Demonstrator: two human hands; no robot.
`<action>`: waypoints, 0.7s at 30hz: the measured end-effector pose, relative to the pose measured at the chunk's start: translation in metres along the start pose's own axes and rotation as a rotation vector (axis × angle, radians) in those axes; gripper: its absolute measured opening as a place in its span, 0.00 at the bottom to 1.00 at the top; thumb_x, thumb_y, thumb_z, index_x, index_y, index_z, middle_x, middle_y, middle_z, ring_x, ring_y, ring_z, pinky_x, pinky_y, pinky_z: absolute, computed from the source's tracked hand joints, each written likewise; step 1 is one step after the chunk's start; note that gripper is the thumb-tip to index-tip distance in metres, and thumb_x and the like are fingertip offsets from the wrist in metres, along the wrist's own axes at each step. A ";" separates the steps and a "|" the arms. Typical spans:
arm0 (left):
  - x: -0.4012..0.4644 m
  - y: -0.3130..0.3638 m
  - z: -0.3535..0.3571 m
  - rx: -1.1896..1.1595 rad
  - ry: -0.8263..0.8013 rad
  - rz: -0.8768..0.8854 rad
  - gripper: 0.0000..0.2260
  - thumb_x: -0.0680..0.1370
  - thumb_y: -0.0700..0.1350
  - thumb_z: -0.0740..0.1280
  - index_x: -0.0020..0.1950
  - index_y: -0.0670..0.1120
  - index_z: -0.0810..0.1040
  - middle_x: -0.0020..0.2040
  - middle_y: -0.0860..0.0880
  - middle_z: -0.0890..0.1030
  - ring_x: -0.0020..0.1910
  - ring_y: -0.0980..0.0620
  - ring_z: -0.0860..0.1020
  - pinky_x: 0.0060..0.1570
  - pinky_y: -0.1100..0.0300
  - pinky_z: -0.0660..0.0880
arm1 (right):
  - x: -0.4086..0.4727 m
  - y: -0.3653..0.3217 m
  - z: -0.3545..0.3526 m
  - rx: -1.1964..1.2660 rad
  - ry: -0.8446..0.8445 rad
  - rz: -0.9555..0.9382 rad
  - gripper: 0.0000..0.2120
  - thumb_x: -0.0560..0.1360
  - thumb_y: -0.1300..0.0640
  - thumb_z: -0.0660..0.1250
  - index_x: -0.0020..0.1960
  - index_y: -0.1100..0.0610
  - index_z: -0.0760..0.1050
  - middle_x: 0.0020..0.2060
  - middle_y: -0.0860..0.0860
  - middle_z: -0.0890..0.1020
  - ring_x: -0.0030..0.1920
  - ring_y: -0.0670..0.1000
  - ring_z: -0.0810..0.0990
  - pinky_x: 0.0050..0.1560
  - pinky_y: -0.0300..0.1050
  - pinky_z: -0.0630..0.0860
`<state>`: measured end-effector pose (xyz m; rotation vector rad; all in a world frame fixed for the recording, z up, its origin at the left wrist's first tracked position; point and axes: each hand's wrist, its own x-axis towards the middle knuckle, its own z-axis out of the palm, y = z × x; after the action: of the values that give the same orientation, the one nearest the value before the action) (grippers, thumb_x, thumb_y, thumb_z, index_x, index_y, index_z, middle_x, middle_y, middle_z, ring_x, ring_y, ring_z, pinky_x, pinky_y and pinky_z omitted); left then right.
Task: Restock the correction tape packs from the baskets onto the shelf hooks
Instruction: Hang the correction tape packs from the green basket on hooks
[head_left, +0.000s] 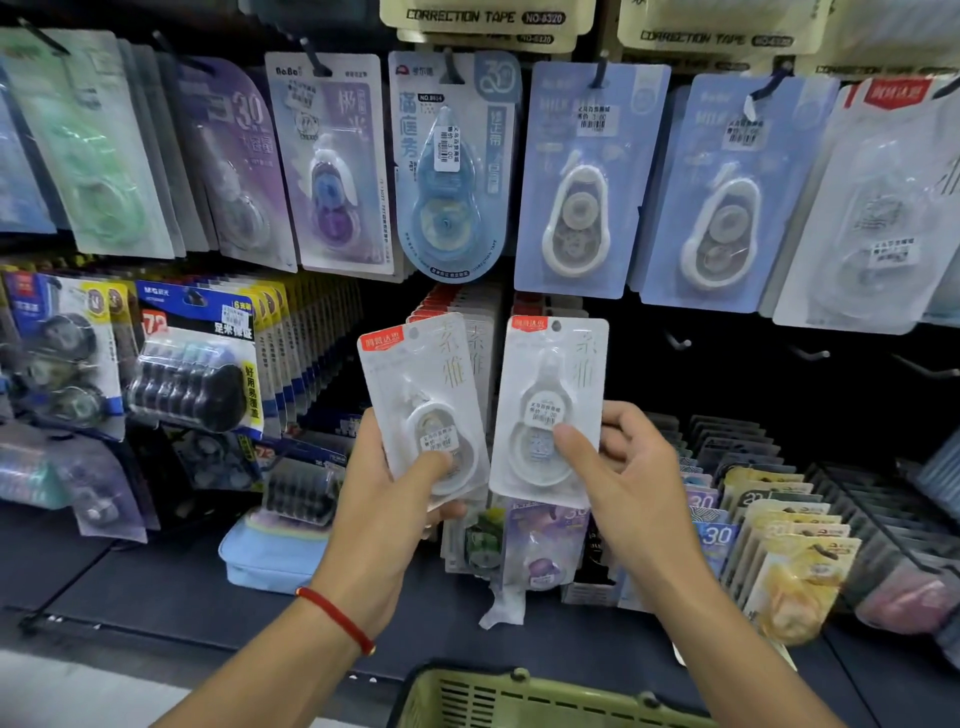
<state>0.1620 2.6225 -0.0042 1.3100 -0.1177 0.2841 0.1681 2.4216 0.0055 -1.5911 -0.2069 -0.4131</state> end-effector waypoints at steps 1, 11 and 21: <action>0.000 0.000 -0.001 0.000 0.001 -0.002 0.20 0.70 0.41 0.71 0.54 0.66 0.81 0.55 0.53 0.86 0.50 0.49 0.87 0.41 0.48 0.85 | 0.001 -0.002 0.000 0.001 0.008 0.005 0.07 0.80 0.56 0.73 0.57 0.53 0.79 0.49 0.46 0.89 0.49 0.48 0.89 0.46 0.41 0.84; 0.001 -0.002 -0.004 0.142 0.052 0.092 0.16 0.72 0.46 0.71 0.54 0.62 0.73 0.49 0.56 0.83 0.45 0.52 0.85 0.31 0.52 0.82 | 0.006 0.004 -0.006 -0.421 0.076 0.067 0.20 0.78 0.39 0.70 0.64 0.48 0.75 0.56 0.42 0.84 0.55 0.45 0.83 0.53 0.44 0.80; -0.007 -0.006 0.010 0.102 -0.301 -0.059 0.24 0.82 0.34 0.69 0.71 0.60 0.75 0.60 0.48 0.86 0.56 0.44 0.86 0.45 0.44 0.86 | -0.002 0.009 0.000 -0.172 -0.275 0.032 0.11 0.79 0.48 0.73 0.62 0.44 0.81 0.54 0.42 0.88 0.55 0.45 0.87 0.56 0.46 0.83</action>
<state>0.1577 2.6101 -0.0086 1.4494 -0.3212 0.0413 0.1700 2.4216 -0.0035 -1.8168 -0.3633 -0.1895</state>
